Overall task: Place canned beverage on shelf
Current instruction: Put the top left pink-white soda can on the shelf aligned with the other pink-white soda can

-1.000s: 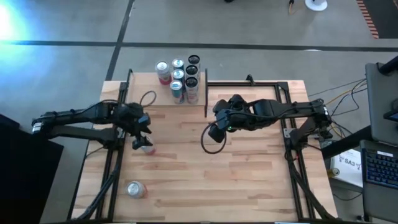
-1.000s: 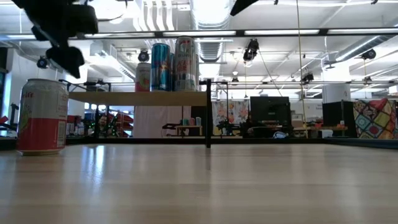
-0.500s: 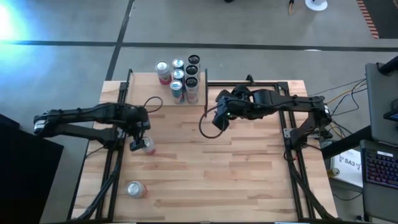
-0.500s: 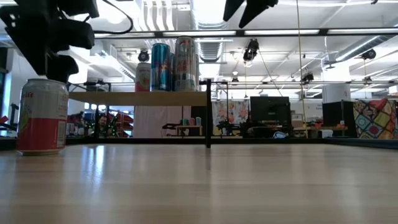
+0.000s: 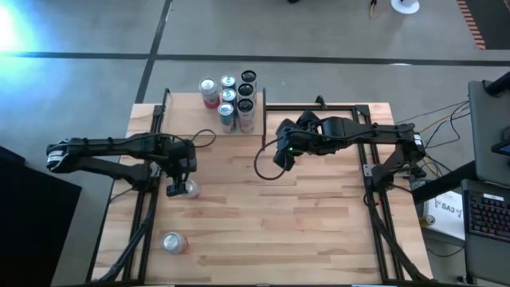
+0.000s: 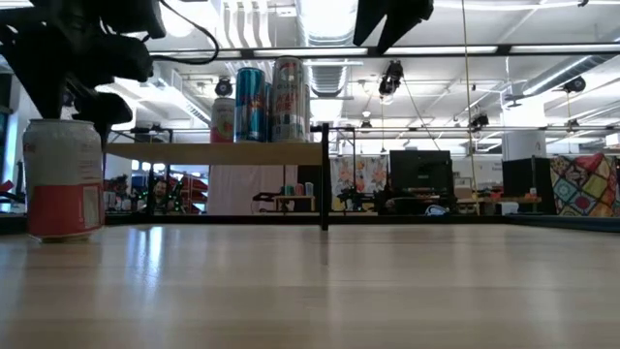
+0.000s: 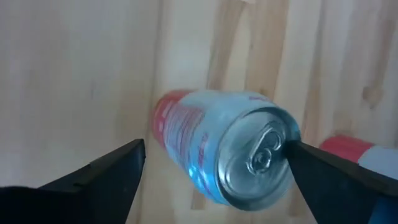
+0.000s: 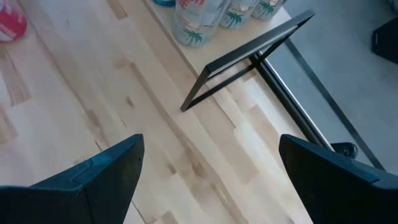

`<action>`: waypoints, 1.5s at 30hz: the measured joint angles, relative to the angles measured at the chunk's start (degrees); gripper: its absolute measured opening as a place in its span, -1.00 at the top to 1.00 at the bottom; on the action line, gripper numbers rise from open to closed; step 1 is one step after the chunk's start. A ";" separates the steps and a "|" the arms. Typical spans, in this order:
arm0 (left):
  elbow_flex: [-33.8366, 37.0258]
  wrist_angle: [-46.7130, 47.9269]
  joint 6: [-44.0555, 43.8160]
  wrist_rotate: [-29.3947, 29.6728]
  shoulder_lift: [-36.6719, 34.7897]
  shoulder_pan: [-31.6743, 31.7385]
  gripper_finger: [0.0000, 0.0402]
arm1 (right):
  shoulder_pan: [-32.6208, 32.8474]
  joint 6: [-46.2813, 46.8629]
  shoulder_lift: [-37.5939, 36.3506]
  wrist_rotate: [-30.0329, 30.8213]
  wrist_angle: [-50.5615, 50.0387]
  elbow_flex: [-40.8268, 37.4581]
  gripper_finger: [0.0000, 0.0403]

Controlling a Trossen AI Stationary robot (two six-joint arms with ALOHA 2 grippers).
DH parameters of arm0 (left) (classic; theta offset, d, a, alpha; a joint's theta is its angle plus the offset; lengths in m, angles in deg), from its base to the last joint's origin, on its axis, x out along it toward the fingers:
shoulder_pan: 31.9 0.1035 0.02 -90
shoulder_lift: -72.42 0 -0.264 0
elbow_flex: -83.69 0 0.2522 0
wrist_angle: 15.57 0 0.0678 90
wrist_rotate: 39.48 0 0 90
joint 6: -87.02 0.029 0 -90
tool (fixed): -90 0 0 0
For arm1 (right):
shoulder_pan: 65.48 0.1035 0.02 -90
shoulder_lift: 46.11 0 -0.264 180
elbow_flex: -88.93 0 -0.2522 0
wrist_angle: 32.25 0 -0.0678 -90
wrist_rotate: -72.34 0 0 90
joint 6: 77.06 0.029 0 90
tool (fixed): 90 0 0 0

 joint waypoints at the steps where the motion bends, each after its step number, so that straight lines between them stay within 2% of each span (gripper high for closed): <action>1: -0.16 0.12 -0.07 1.03 -0.13 -0.01 -0.79 | 0.00 0.01 -0.15 -0.05 -0.08 0.00 -0.80; 5: -0.90 -0.82 -1.08 8.77 -0.70 0.02 -0.68 | -0.02 0.03 -0.69 -0.05 -0.11 0.00 -0.80; 9: -0.94 -2.39 -3.24 11.26 -0.61 0.06 -0.59 | -0.02 -0.41 -1.00 0.03 -0.14 0.00 -0.80; 13: -1.01 -2.38 -7.41 11.20 -0.60 0.06 -0.52 | -0.02 -0.45 -1.56 0.10 -0.14 0.00 -0.80; 17: -3.12 -1.71 -7.20 11.60 -1.13 0.08 -0.48 | 0.00 -0.43 -1.82 0.10 -0.16 0.00 -0.80; 24: -9.21 -1.88 1.20 11.92 -1.92 0.13 -0.43 | 0.13 -0.09 -1.82 0.08 -0.14 -0.16 -0.80; 27: -9.34 -1.89 5.04 8.62 -1.89 0.08 -0.43 | 0.73 0.37 -1.82 0.08 -0.22 -0.62 -0.80; 30: -8.03 -1.77 7.89 5.73 -1.83 0.01 -0.45 | 1.60 1.41 -1.88 0.08 -0.22 -1.47 -0.80; 38: -6.29 -1.93 15.55 5.72 -1.52 -0.05 -0.68 | 3.17 4.55 -1.91 0.07 -0.31 -4.69 -0.80; 45: -1.44 -1.91 17.24 5.92 -0.26 -0.05 -0.85 | 3.52 5.71 -1.91 0.10 -0.23 -5.25 -0.80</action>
